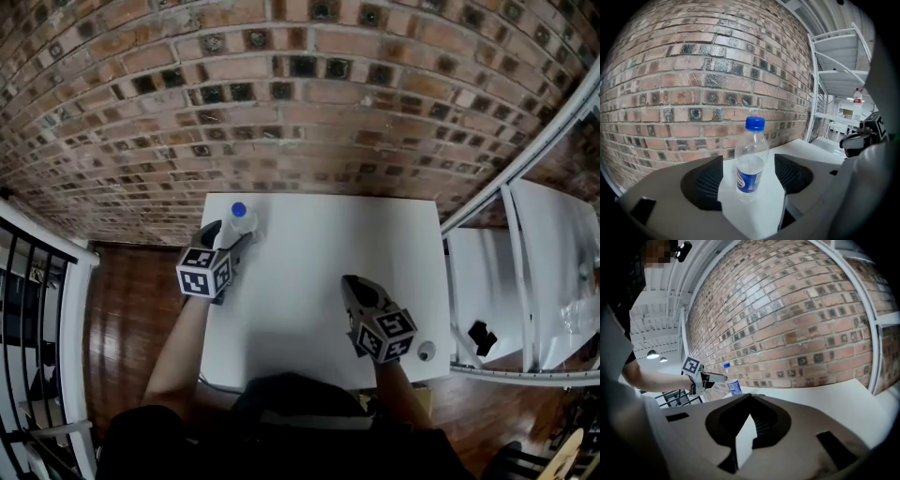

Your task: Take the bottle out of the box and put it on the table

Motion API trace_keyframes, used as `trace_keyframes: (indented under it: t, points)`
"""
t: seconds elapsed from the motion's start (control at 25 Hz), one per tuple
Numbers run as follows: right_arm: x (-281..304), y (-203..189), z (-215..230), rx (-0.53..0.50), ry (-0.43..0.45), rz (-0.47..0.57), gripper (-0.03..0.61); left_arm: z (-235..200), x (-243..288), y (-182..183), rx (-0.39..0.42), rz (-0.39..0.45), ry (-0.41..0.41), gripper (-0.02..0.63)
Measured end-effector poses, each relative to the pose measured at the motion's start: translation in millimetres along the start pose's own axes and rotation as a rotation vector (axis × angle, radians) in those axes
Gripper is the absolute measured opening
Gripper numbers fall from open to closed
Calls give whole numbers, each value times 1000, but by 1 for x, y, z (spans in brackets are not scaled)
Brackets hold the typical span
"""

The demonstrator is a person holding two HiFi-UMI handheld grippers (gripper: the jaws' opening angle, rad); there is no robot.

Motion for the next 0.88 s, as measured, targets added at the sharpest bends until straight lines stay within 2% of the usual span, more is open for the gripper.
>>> trace_keyframes:
  t: [0.08, 0.2, 0.24, 0.28, 0.36, 0.44, 0.72, 0.88]
  points:
    - [-8, 4, -10, -10, 1, 10, 5, 1, -17, 4, 5, 26, 13, 342]
    - [-20, 10, -24, -22, -5, 35, 5, 1, -46, 14, -4, 101, 48, 256]
    - [-24, 13, -29, -25, -6, 47, 5, 2, -57, 18, -11, 132, 58, 198]
    - [-29, 14, -34, -28, -7, 59, 5, 4, -68, 22, -18, 166, 67, 184]
    - [-38, 17, -44, -36, -8, 78, 5, 8, -93, 29, -27, 236, 82, 77]
    - [-48, 18, -56, -48, -8, 92, 5, 13, -115, 33, -33, 286, 81, 12]
    - [-94, 10, -100, -80, -35, 148, 5, 57, -186, 30, -17, 363, -19, 5]
    - [-119, 7, -131, -106, -50, 183, 5, 92, -230, 29, -18, 441, -94, 3]
Point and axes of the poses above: the fingertips, and each gripper's own axes: x forward along the fingers, z to its right, y out of its top, the point moved 8 cm from there along -x, backward along the fingers, and after that the axes turned 4 degrees about -x, right-handed, at the moved point
